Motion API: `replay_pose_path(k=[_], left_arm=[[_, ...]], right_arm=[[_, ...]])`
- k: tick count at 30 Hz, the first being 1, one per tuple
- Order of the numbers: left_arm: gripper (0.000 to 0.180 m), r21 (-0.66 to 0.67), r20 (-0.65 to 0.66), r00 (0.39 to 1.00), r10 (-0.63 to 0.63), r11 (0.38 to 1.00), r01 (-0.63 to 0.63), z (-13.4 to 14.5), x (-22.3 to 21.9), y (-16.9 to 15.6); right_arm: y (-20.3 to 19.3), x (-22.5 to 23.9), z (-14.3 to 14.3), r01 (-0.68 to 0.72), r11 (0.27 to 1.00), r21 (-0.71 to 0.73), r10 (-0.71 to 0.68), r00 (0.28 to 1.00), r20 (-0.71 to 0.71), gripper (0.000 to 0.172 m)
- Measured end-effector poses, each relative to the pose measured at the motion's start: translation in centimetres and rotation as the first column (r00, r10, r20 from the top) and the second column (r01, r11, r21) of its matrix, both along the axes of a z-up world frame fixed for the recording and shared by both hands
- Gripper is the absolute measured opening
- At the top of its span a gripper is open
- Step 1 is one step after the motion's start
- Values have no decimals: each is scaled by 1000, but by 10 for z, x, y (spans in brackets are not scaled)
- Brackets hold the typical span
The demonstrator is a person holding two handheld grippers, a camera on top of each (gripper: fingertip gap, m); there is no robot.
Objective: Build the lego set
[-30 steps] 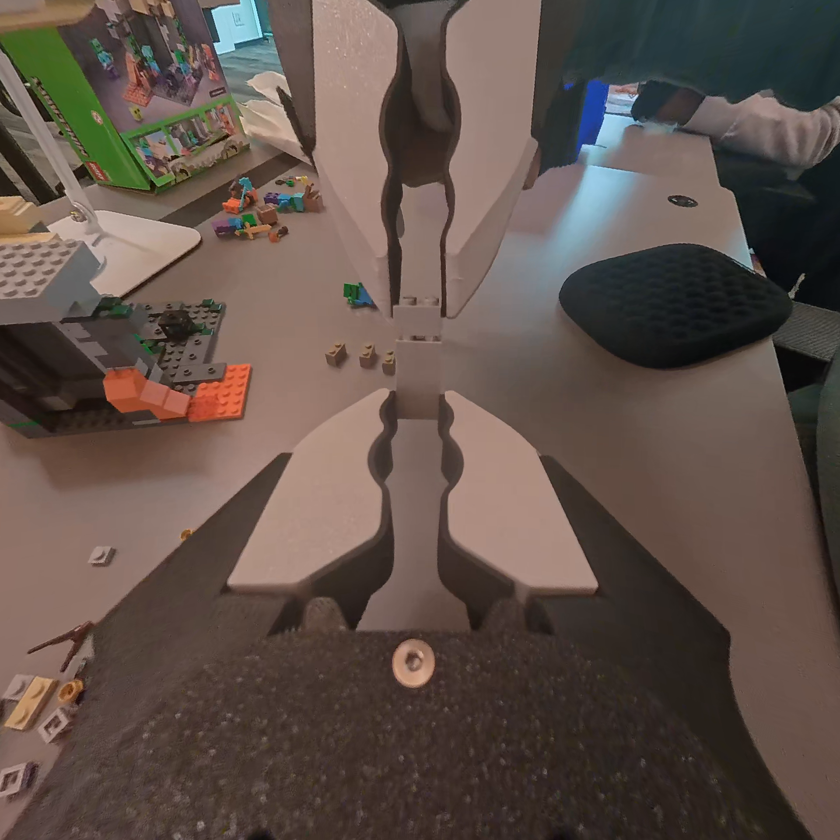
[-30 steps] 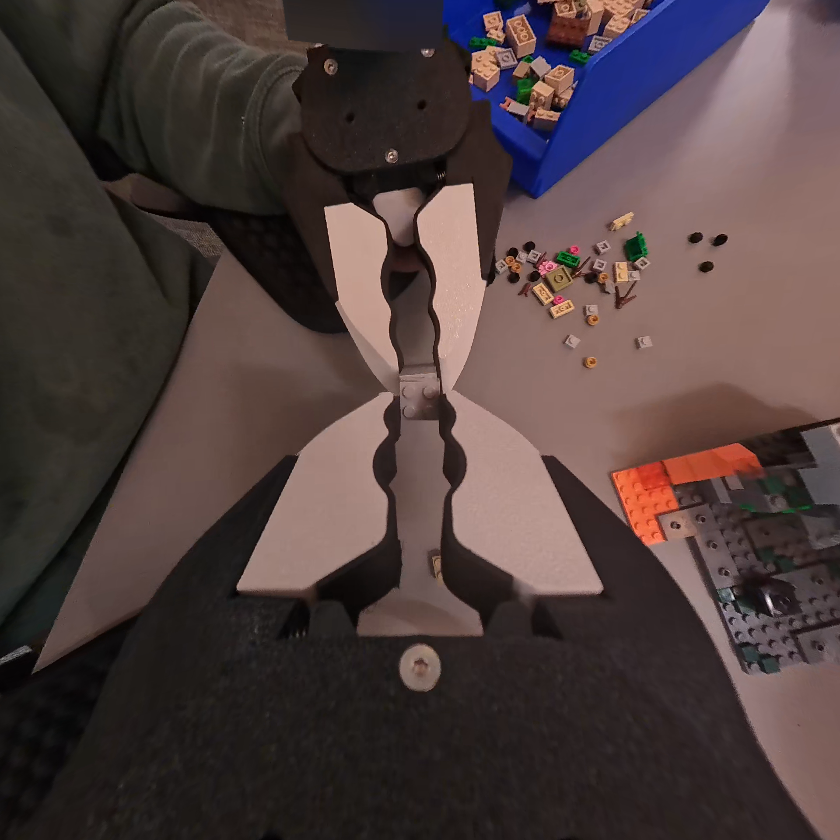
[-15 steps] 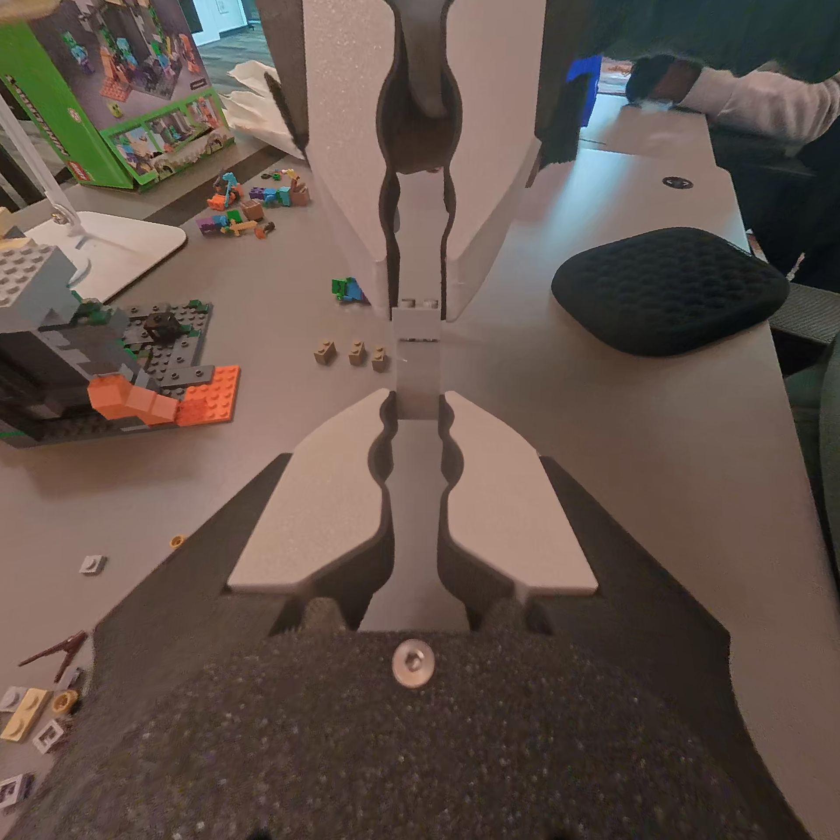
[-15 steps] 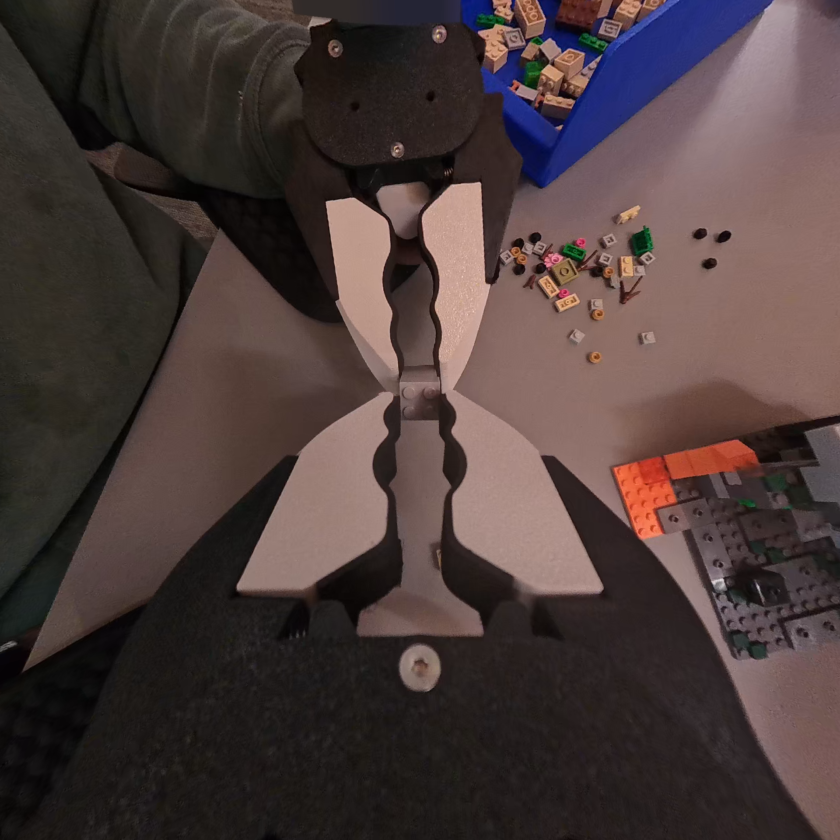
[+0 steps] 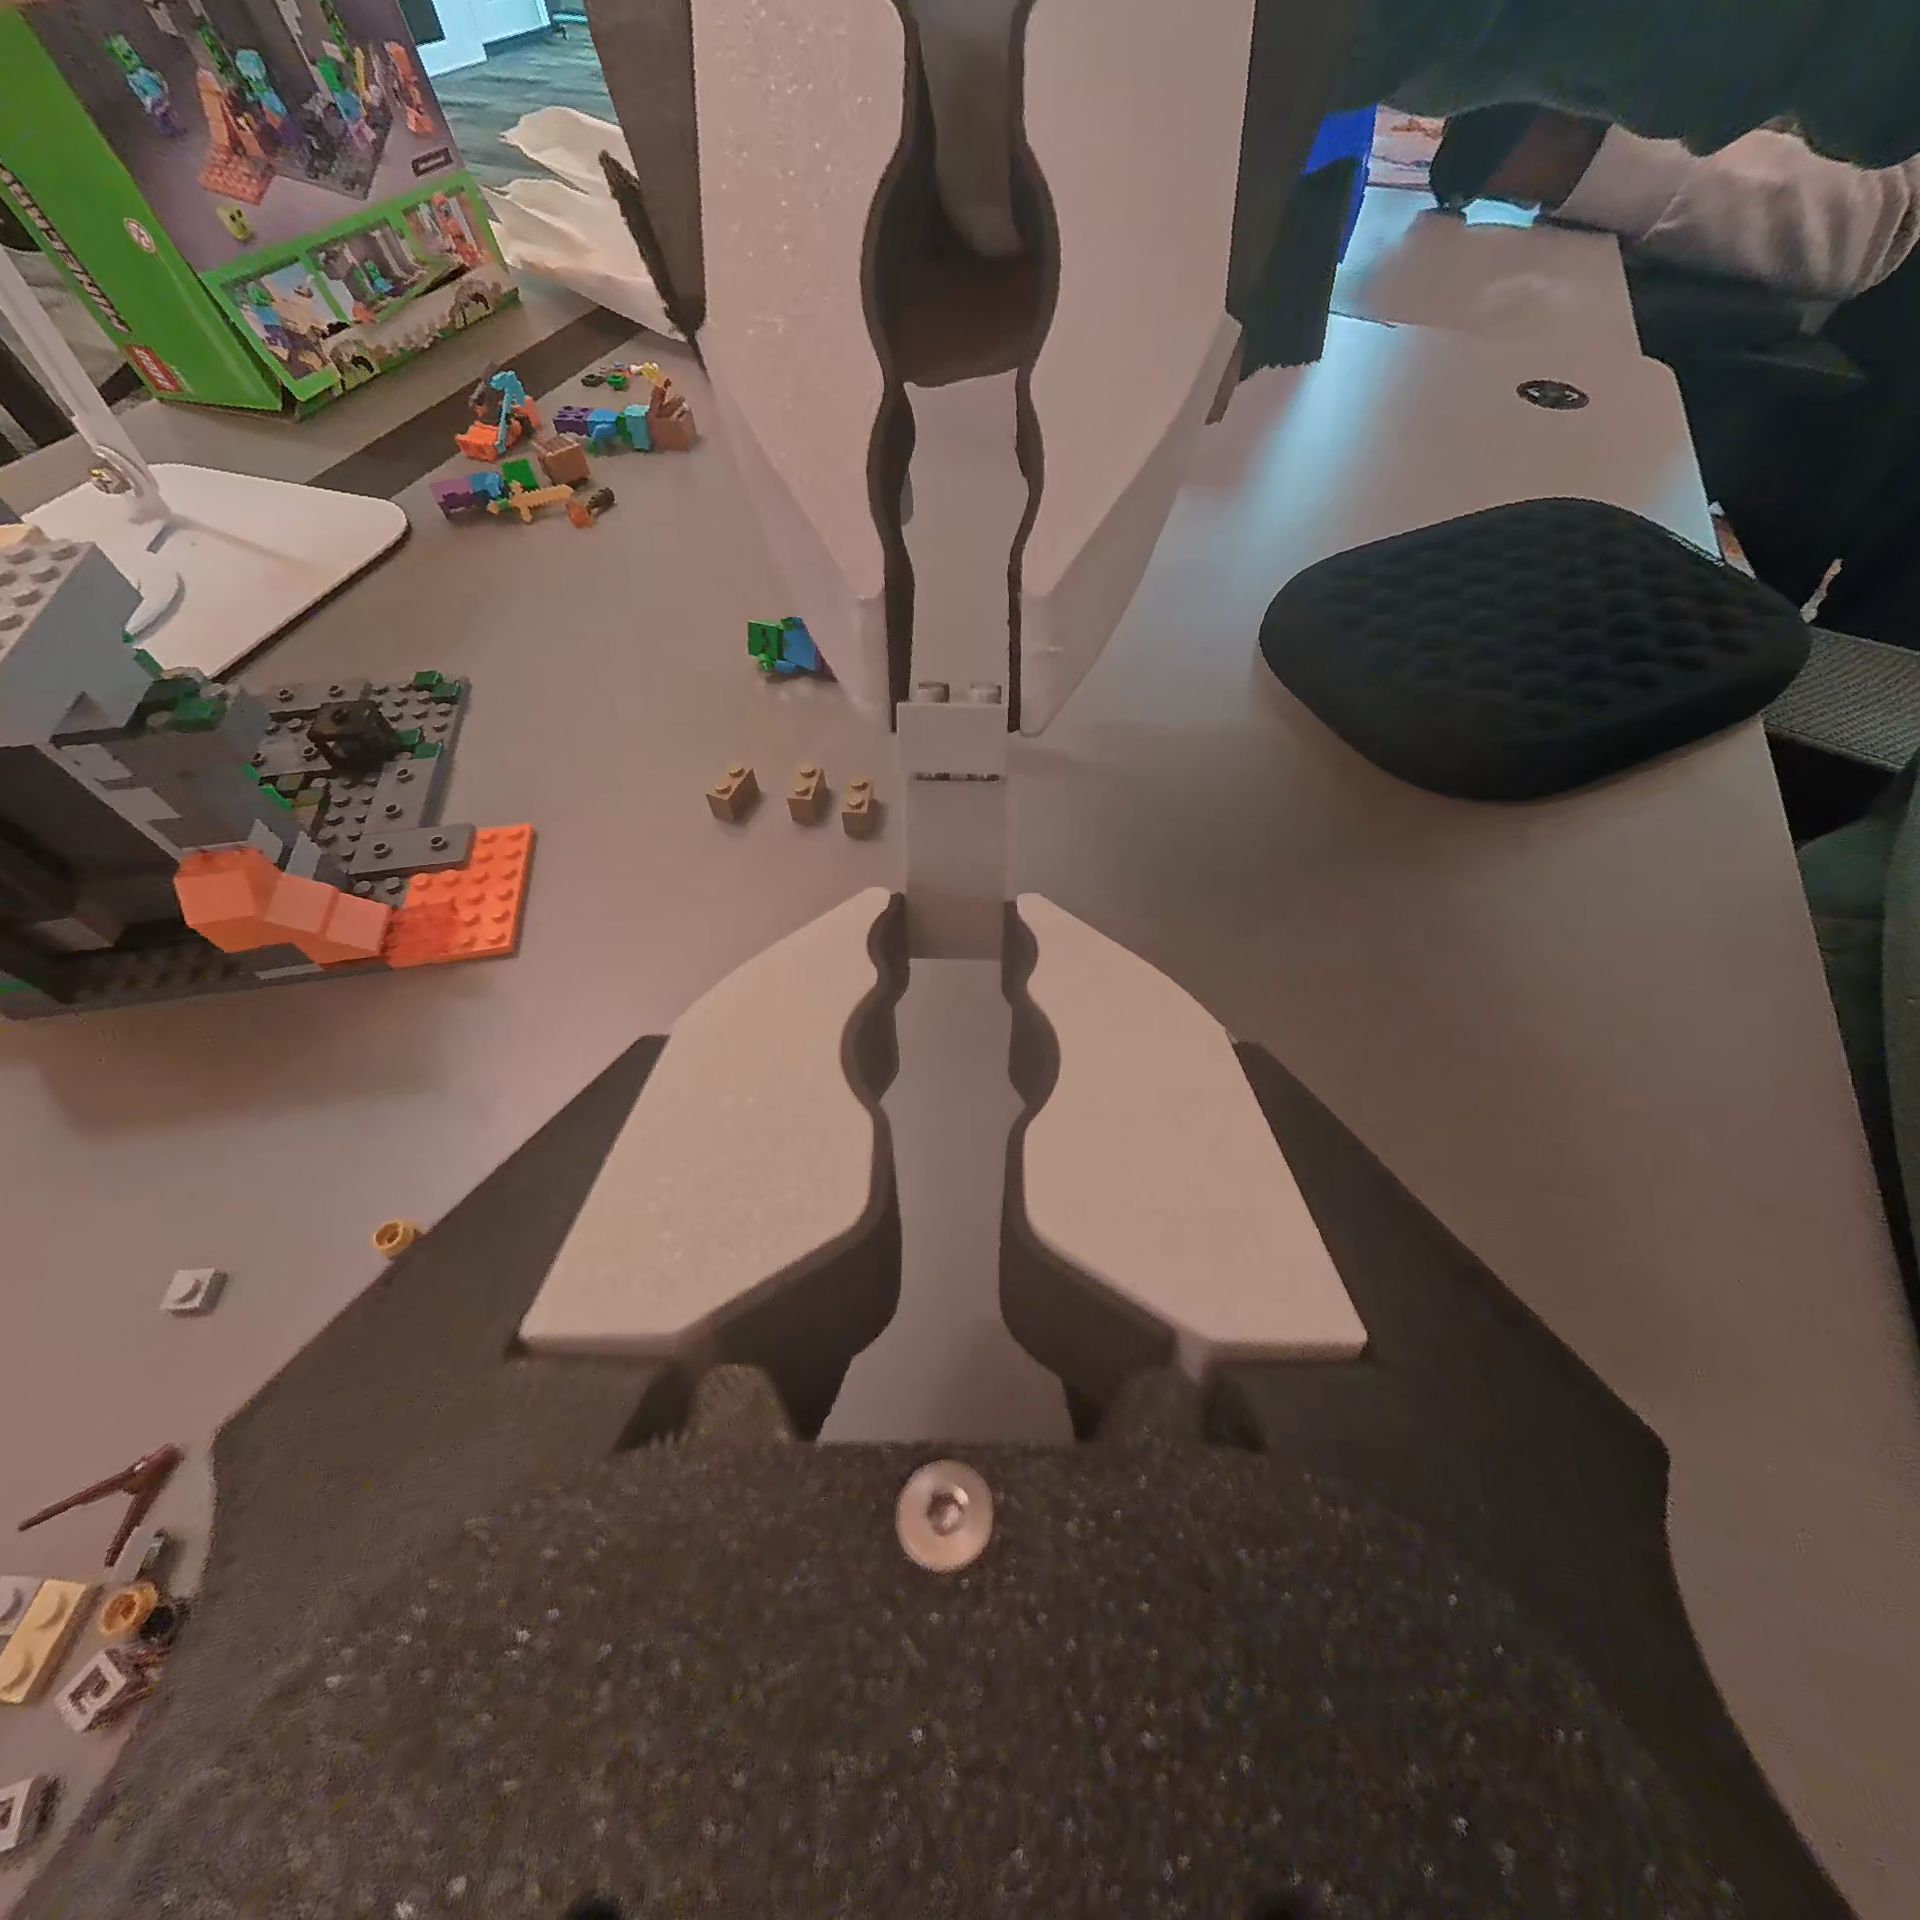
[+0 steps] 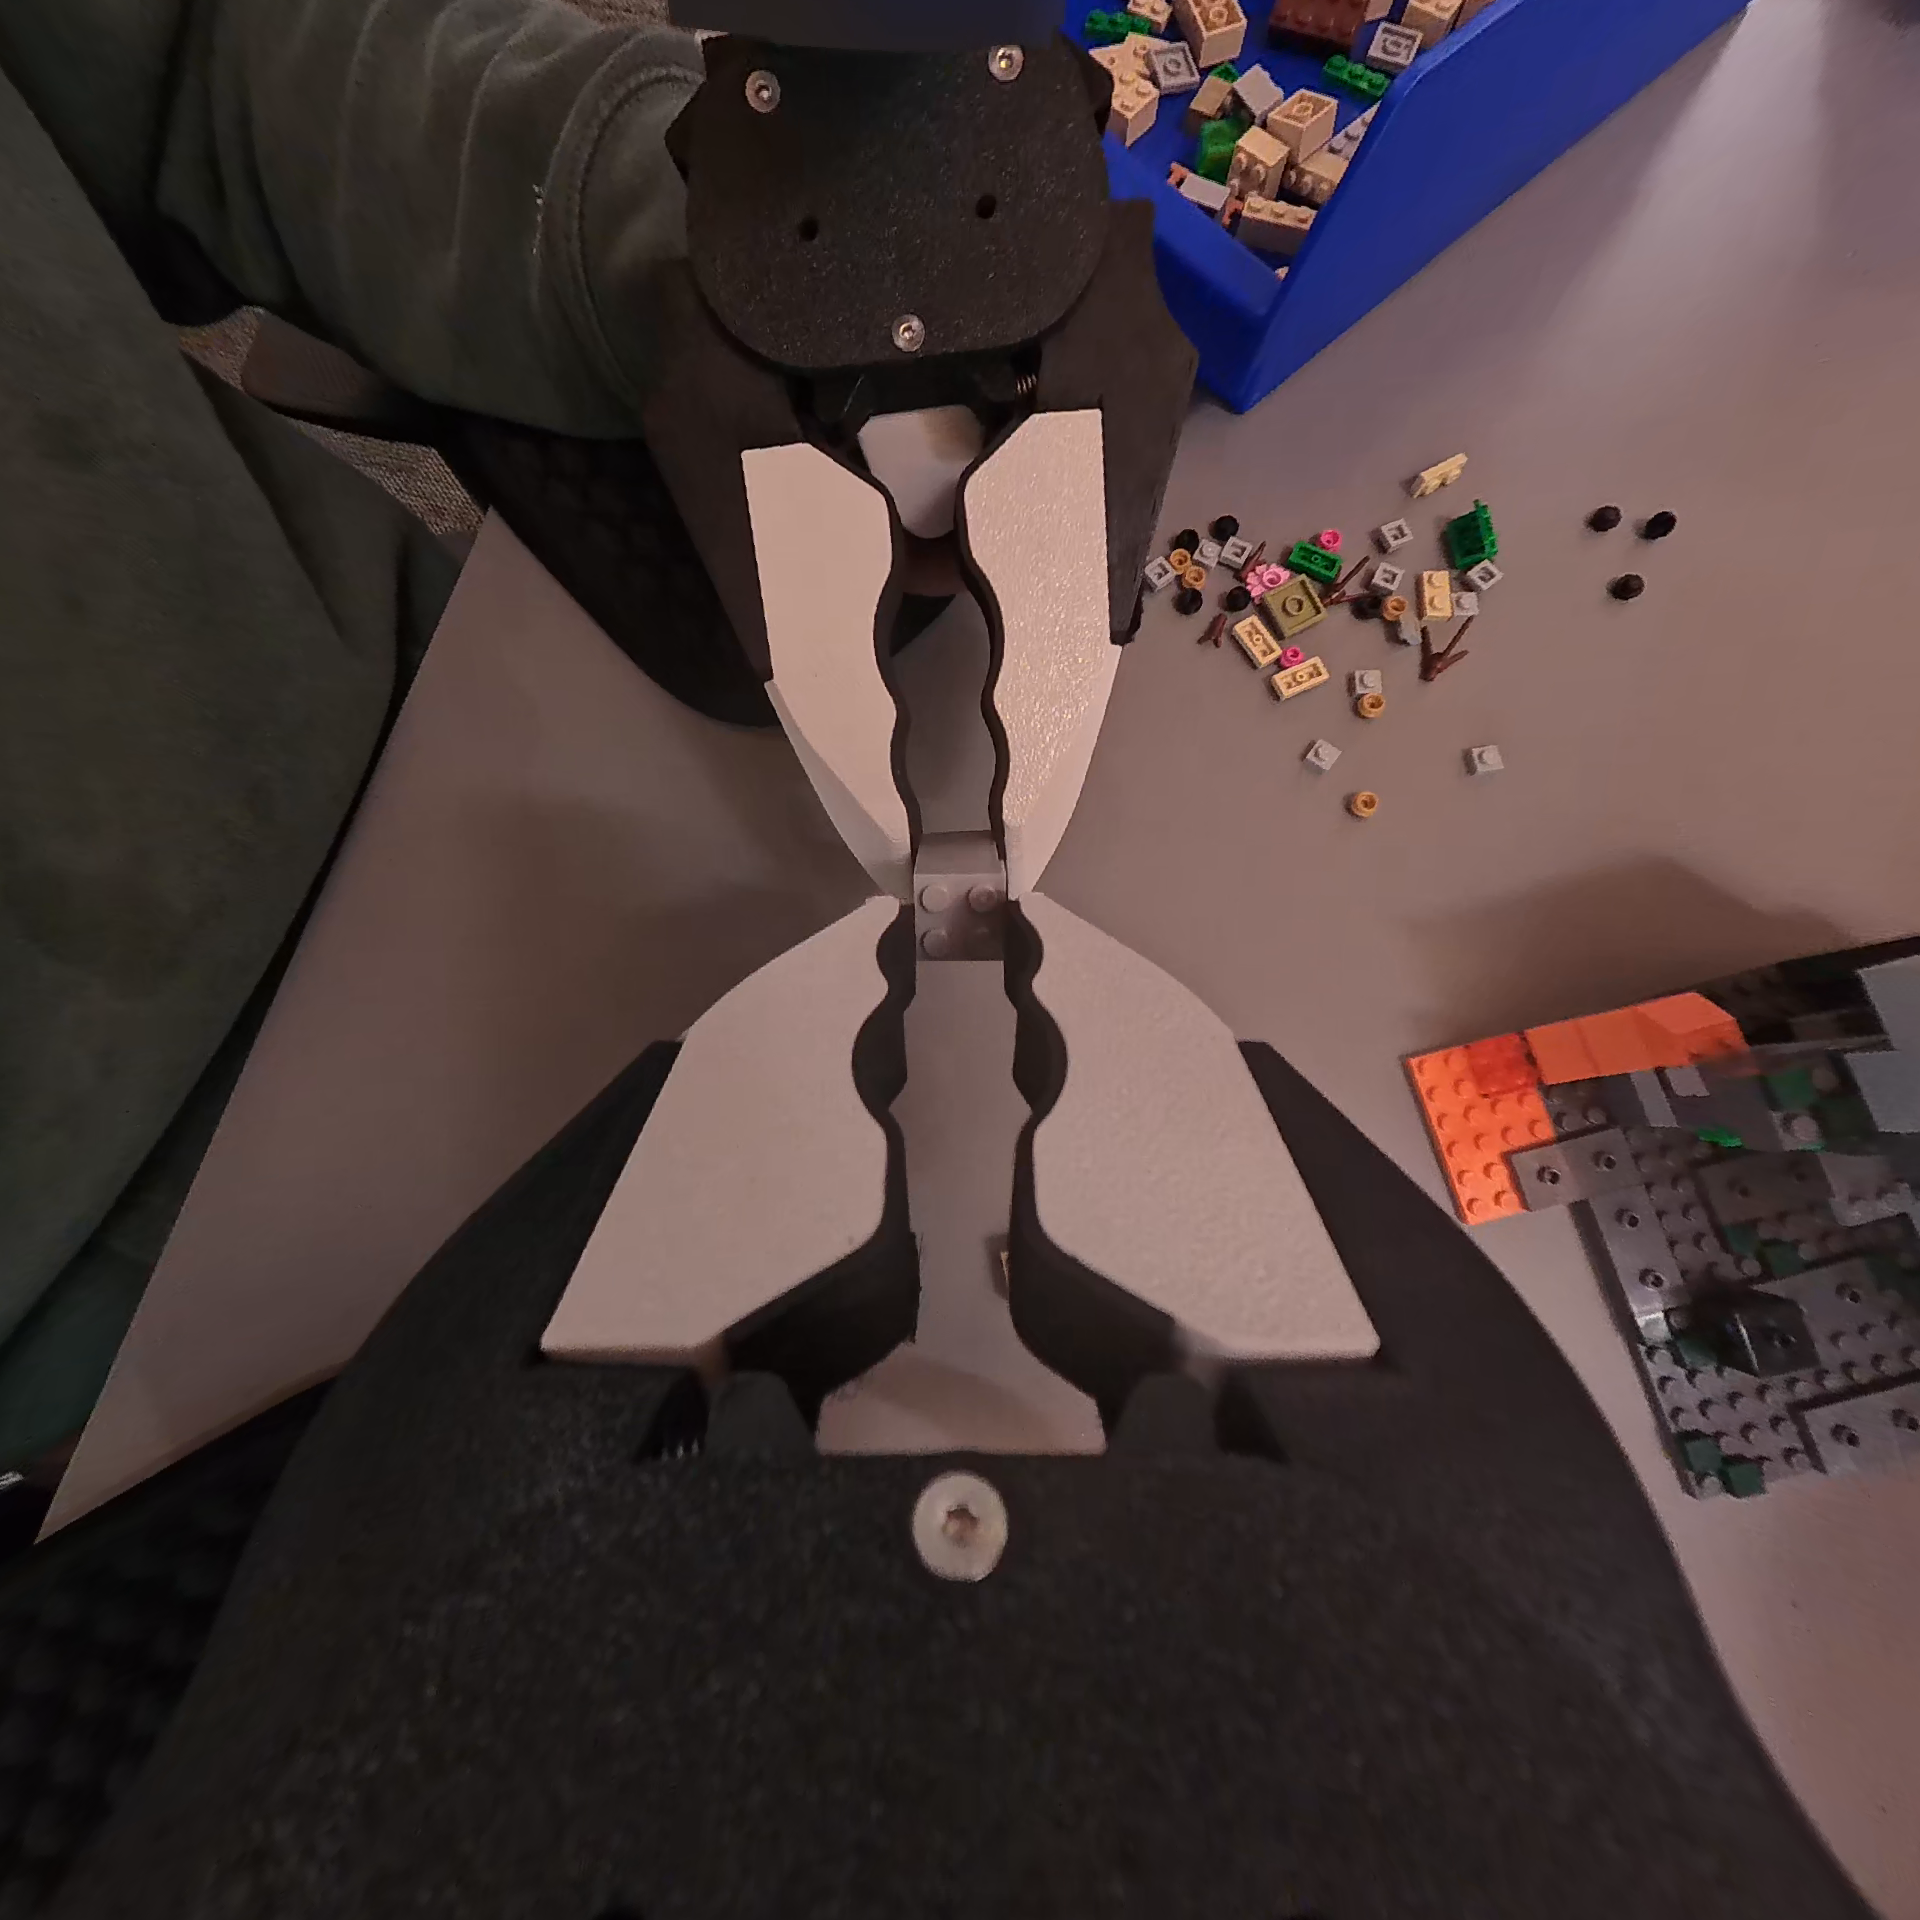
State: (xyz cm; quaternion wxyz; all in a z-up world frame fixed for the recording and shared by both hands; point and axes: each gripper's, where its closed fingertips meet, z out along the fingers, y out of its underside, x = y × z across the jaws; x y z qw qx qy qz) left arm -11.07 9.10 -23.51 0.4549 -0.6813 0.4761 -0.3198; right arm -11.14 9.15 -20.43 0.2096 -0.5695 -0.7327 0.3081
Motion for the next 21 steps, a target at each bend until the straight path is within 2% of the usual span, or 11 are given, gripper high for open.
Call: replay_pose_path(k=[21], left_arm=[[16,-9,0,1000,-2,1000,2,-1,1,0]], right_arm=[[0,0,-2,6,1000,-3,-6,1000,-5,16]])
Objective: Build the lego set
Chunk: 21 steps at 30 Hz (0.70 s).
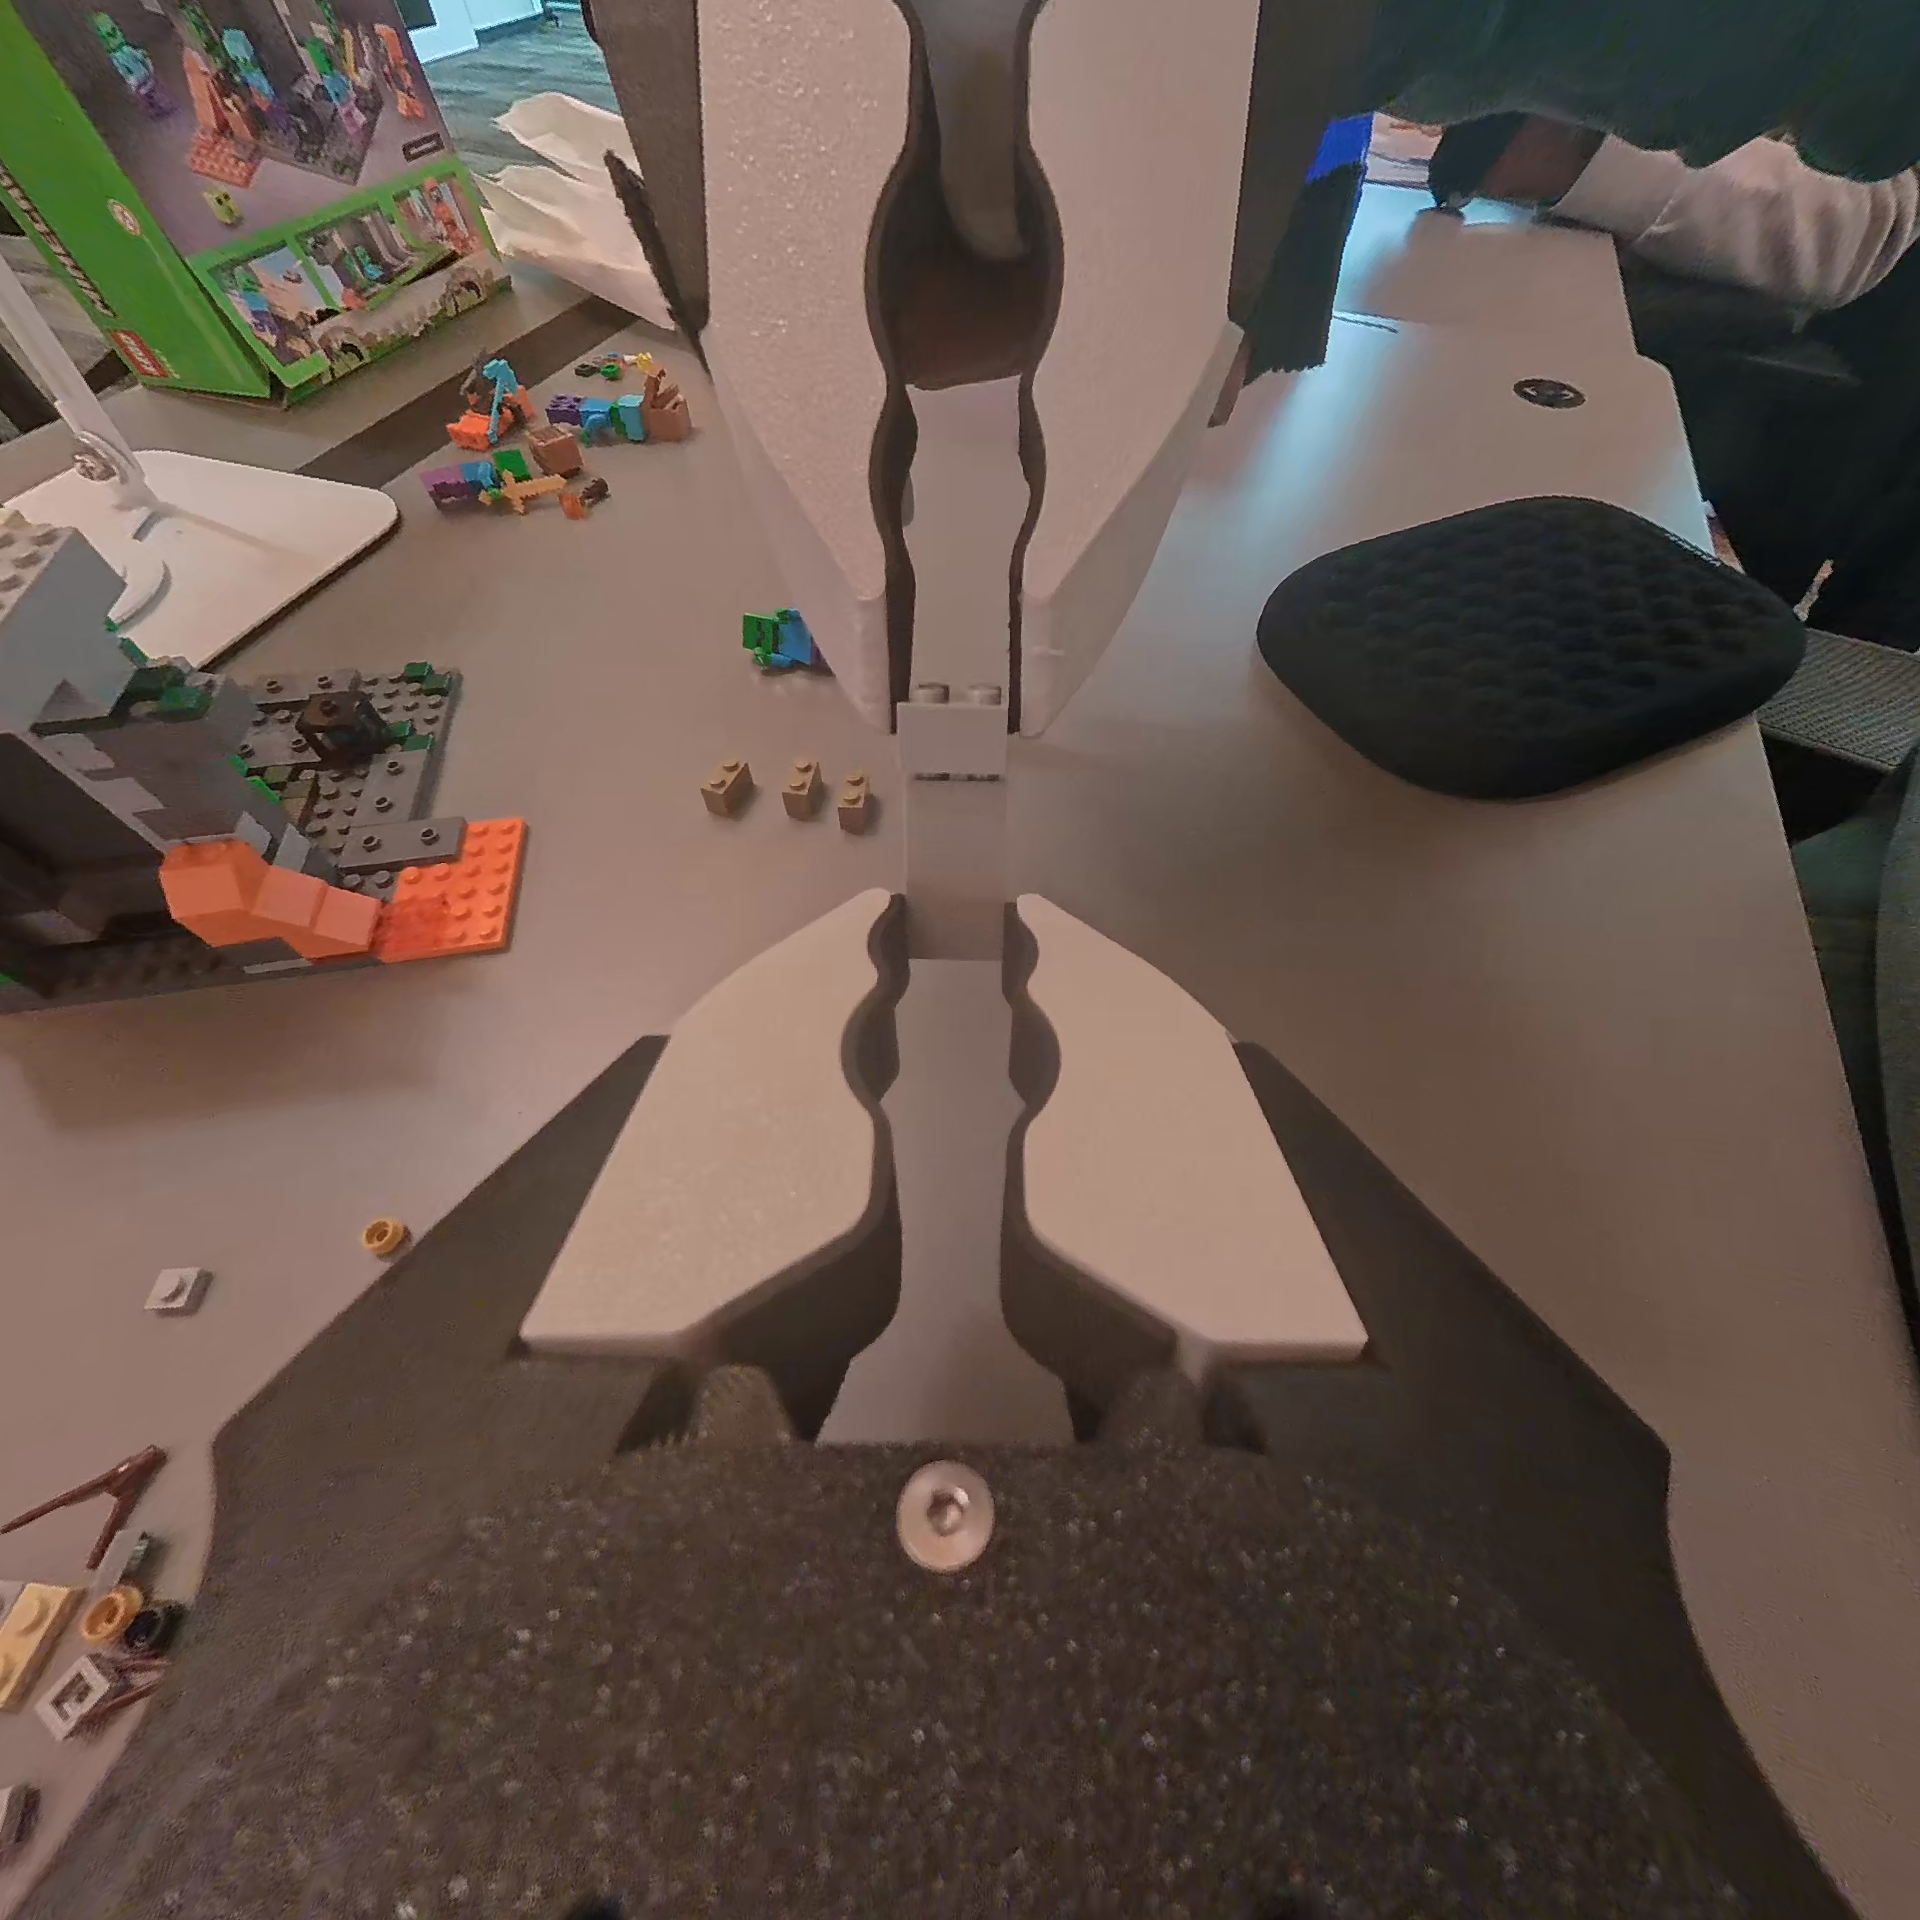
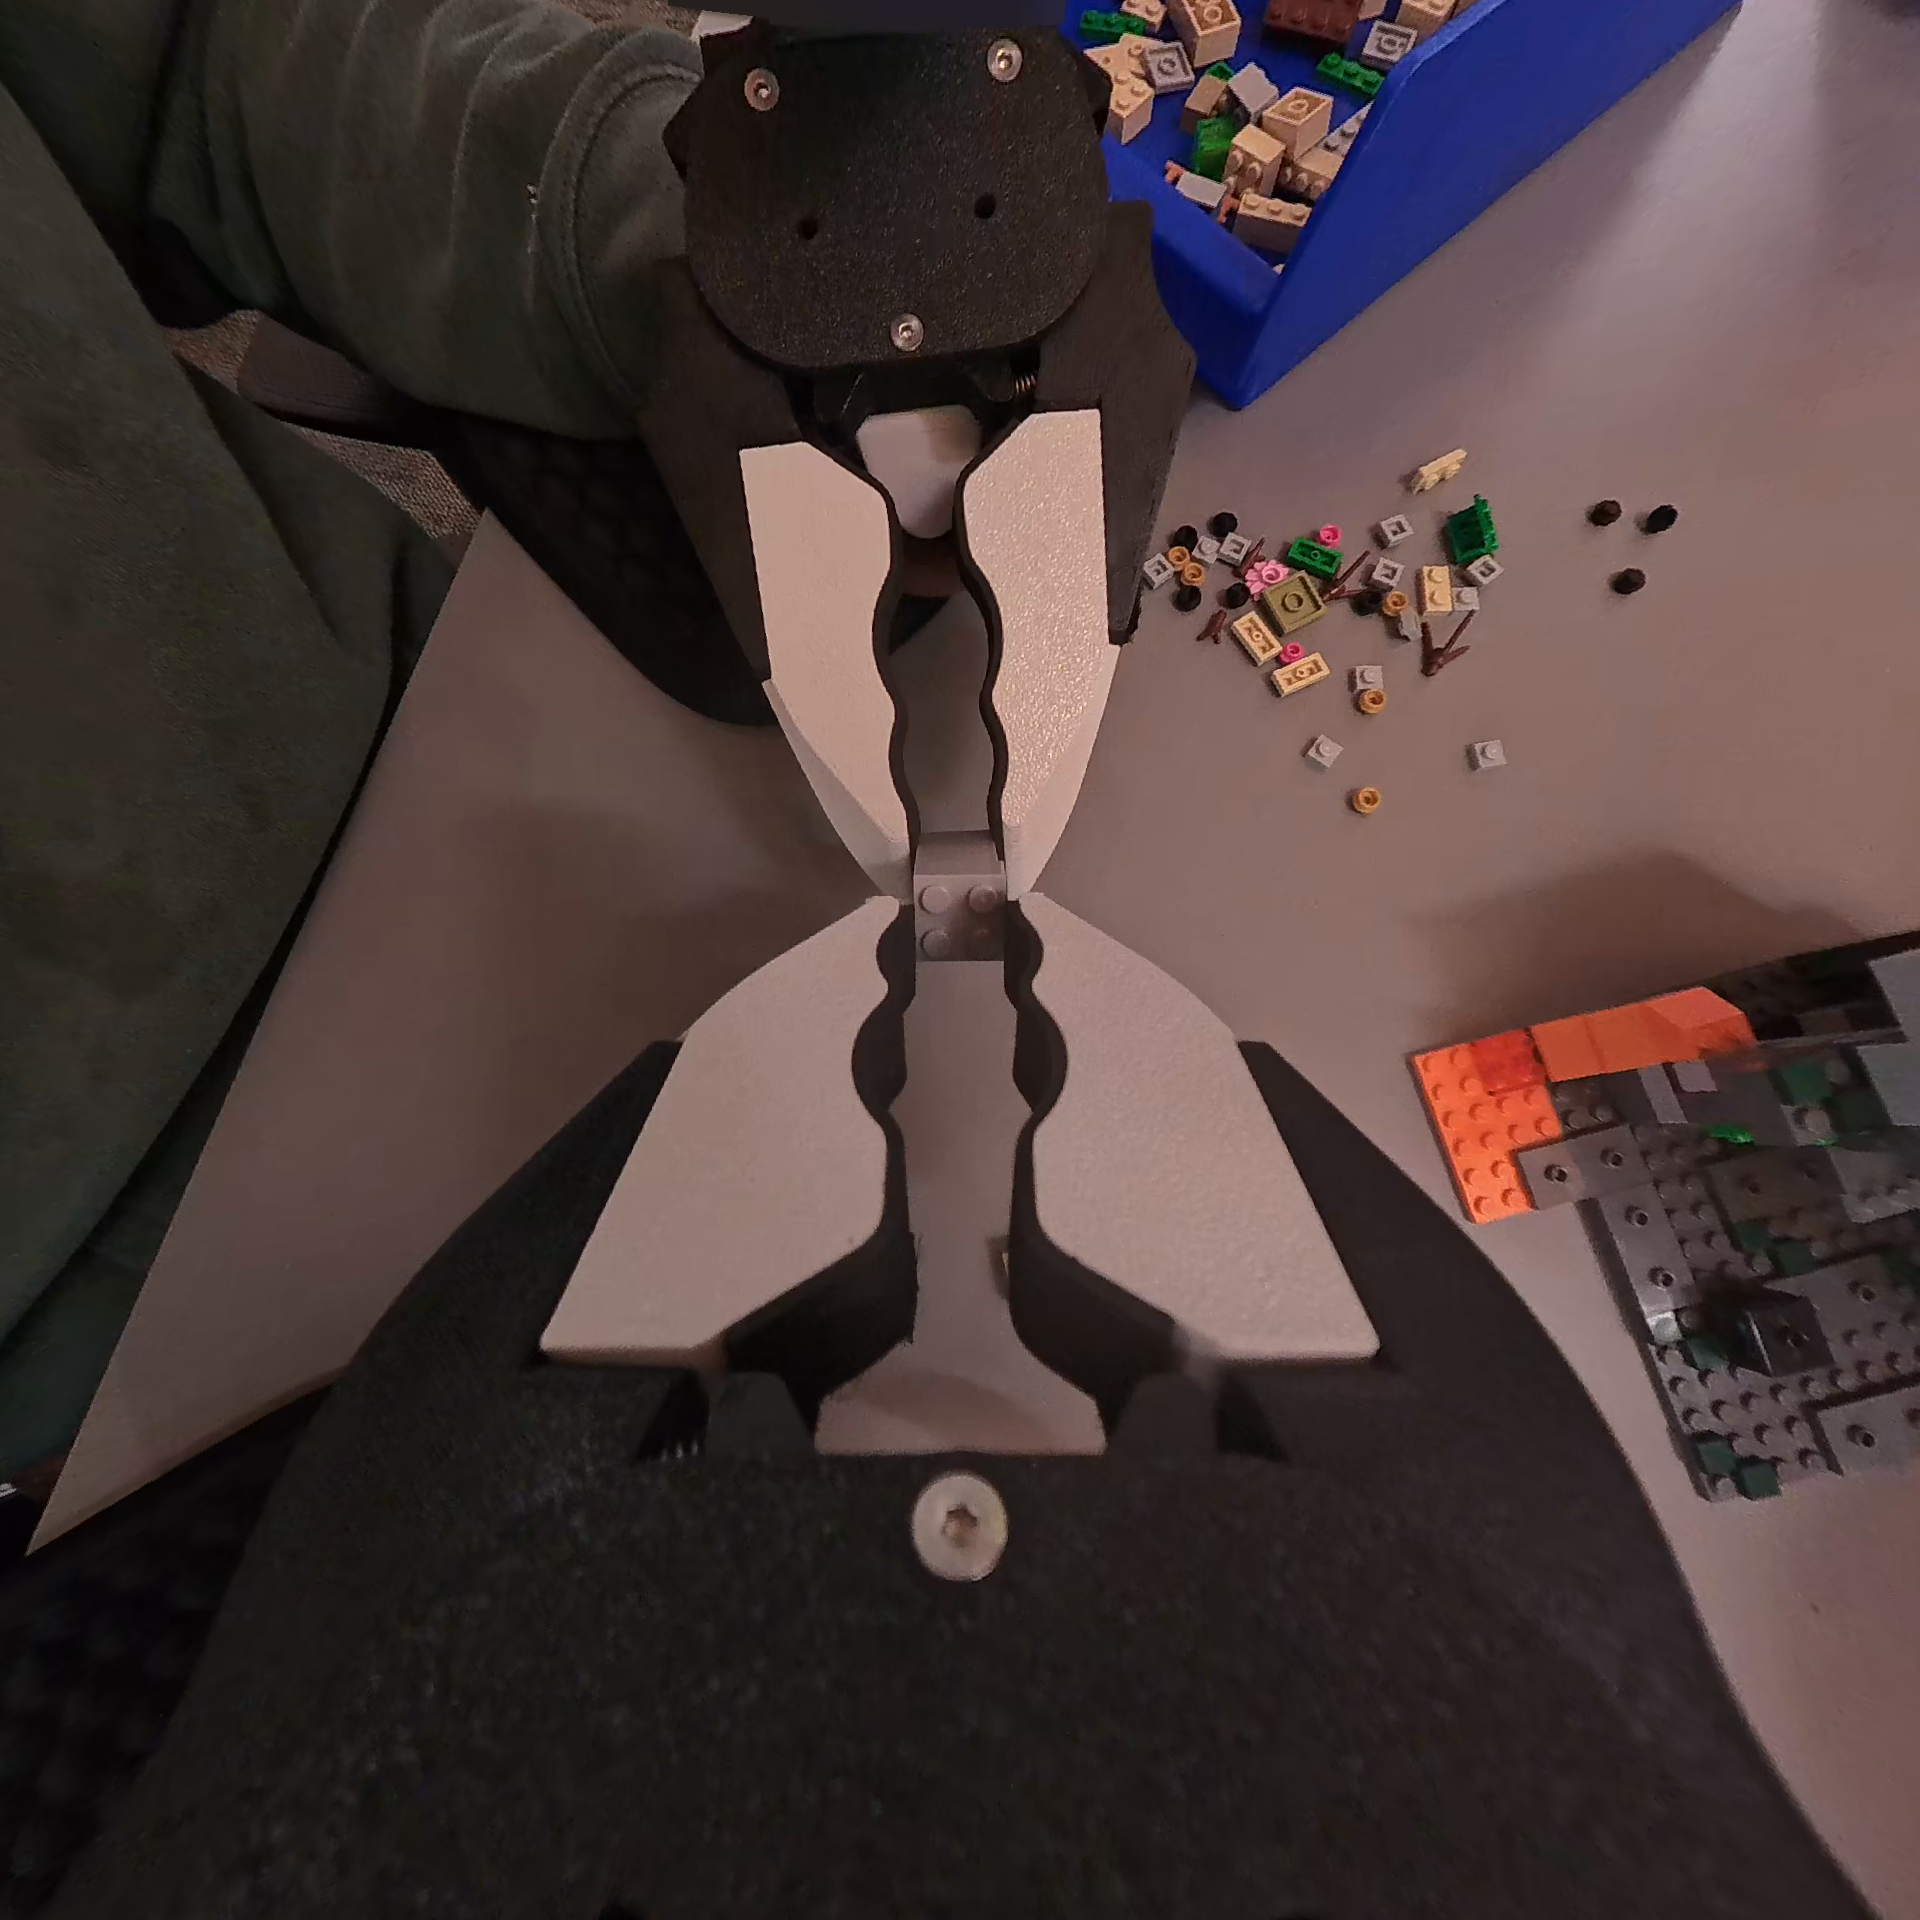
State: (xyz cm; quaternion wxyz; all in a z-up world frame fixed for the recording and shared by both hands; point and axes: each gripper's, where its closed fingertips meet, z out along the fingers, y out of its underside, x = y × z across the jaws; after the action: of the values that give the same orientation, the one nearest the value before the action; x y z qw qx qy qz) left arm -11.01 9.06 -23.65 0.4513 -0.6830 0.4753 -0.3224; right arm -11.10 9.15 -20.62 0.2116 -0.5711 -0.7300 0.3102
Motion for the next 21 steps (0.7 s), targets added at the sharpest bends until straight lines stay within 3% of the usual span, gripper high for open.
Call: replay_pose_path(k=[21], left_arm=[[17,-10,84,996,17,1000,-16,13,-4,3]], right_arm=[[3,-6,8,12,999,31,-10,999,-45,16]])
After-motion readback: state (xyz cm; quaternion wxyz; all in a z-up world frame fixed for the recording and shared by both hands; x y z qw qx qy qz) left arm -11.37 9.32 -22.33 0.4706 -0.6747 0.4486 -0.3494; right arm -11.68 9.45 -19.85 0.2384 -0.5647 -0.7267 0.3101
